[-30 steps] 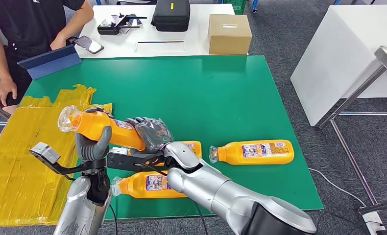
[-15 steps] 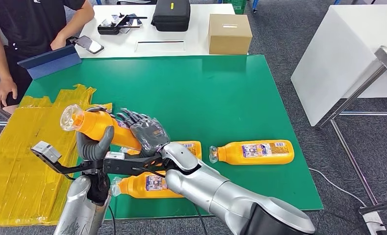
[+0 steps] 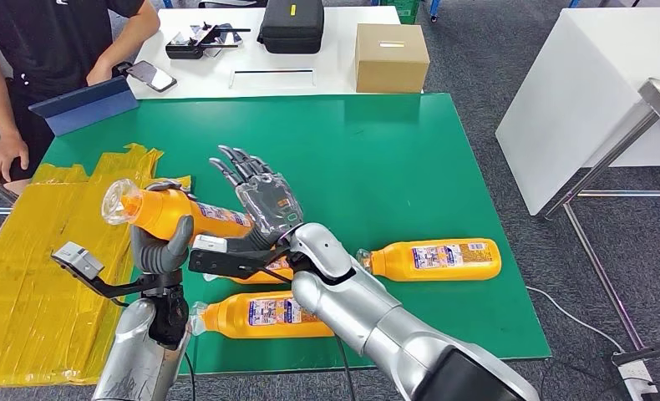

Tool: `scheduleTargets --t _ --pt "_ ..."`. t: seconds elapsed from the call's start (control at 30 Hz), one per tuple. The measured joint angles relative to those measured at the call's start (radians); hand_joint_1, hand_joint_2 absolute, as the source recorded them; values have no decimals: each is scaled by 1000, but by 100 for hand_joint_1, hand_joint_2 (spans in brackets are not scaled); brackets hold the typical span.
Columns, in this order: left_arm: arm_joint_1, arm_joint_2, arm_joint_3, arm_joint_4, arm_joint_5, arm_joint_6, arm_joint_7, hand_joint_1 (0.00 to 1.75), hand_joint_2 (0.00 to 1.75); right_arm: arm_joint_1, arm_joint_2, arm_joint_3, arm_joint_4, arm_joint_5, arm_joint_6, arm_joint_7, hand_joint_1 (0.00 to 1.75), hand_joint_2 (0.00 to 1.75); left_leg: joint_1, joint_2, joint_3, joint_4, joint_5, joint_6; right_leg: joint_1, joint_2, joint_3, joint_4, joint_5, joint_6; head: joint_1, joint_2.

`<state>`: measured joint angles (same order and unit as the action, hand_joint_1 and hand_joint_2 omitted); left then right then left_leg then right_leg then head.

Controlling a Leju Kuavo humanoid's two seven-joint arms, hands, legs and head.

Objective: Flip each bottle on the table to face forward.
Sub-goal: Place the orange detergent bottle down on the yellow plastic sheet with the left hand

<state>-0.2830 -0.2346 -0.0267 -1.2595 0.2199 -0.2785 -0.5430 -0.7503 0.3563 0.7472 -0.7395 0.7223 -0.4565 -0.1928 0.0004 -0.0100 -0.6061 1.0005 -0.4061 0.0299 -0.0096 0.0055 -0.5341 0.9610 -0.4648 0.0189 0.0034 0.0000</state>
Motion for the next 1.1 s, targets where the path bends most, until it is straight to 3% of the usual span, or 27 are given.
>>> scheduleTargets --t 0.63,0.9,1.0,1.03,1.1 --pt "-1 0 11 5 0 -1 -1 175 175 24 2 -74 -37 33 6 -13 0 0 0 0 0 0 0 0 0 0 0 0 0 0 0 0" --pt "0 21 30 -7 -4 20 -30 175 175 114 -33 -192 -261 115 75 -26 0 0 0 0 0 0 0 0 0 0 0 0 0 0 0 0" --pt "-1 53 61 -51 -123 127 -52 175 175 173 -59 -223 -376 153 101 -22 0 0 0 0 0 0 0 0 0 0 0 0 0 0 0 0" --pt "-5 68 74 -70 -216 212 -46 175 175 198 -69 -230 -415 167 109 -21 0 0 1 0 0 0 0 0 0 0 0 0 0 0 0 0" --pt "-16 95 97 -109 -530 484 2 175 175 248 -89 -239 -486 185 125 -23 0 0 1 0 -1 0 0 0 0 0 0 0 0 0 0 0"
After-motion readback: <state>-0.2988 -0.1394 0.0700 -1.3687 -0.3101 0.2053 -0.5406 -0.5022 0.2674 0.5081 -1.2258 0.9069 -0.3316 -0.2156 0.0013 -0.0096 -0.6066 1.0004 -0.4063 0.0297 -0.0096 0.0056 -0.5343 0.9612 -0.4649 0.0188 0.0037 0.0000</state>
